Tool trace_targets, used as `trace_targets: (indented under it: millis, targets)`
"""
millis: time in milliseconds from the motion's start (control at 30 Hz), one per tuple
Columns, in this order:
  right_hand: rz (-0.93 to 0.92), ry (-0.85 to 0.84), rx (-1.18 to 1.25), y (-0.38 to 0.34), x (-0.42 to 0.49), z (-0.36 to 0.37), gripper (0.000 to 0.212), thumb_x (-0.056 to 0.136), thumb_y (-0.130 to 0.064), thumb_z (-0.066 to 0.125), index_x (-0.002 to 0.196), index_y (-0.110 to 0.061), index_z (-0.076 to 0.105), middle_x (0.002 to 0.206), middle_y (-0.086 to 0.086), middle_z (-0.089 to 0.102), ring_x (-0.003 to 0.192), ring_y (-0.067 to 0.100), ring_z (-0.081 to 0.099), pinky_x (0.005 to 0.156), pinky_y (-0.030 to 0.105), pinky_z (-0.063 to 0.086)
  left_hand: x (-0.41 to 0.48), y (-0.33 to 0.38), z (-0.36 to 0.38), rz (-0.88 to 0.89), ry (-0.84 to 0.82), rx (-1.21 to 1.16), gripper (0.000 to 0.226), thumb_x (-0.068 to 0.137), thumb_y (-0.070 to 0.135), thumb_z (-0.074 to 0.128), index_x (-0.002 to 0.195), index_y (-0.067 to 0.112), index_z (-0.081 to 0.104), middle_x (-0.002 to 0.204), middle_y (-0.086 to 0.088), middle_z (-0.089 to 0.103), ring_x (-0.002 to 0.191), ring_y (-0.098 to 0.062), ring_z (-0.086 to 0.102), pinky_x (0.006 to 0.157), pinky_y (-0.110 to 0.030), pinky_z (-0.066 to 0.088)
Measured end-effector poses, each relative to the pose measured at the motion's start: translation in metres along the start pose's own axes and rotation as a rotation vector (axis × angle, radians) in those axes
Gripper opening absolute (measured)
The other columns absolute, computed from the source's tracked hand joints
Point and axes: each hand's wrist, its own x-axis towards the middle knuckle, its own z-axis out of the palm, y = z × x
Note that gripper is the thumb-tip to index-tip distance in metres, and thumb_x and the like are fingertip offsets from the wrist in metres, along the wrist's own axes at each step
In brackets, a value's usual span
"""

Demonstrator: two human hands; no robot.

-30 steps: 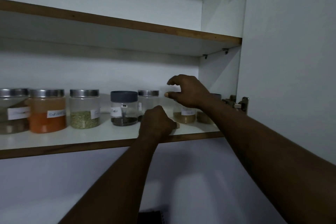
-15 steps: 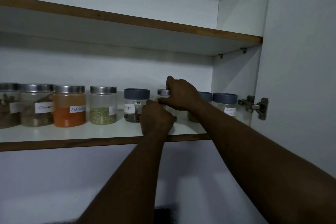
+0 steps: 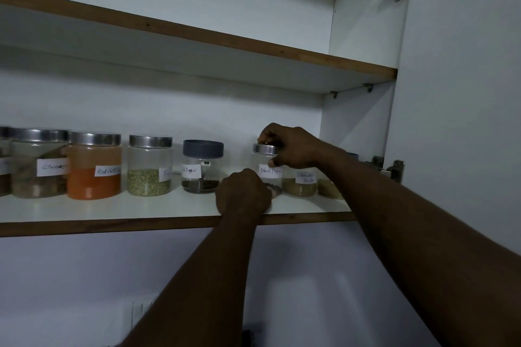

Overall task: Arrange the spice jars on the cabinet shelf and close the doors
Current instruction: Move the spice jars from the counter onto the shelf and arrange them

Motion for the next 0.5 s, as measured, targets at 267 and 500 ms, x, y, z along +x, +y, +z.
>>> trace_targets:
  millis: [267,500]
  targets:
    - [0.002,-0.009,-0.009,0.006,0.002,0.004,0.062,0.081,-0.014,0.084,0.134,-0.023,0.053,0.132,0.002,0.063,0.112,0.021,0.06,0.086,0.028,0.045,0.0,0.002,-0.003,-0.015,-0.023,0.002,0.052,0.083,0.06,0.073,0.112,0.017,0.067,0.105,-0.003,0.072,0.082,-0.017,0.055,0.069,-0.031,0.042]
    - [-0.007,0.001,0.045,-0.006,-0.001,0.003,0.076,0.082,-0.031,0.085,0.145,-0.027,0.044,0.147,-0.001,0.055,0.123,0.021,0.058,0.094,0.028,0.043,-0.011,-0.007,-0.014,-0.024,-0.014,-0.094,0.038,0.086,0.044,0.076,0.105,0.013,0.067,0.107,-0.006,0.071,0.099,-0.024,0.067,0.072,-0.03,0.046]
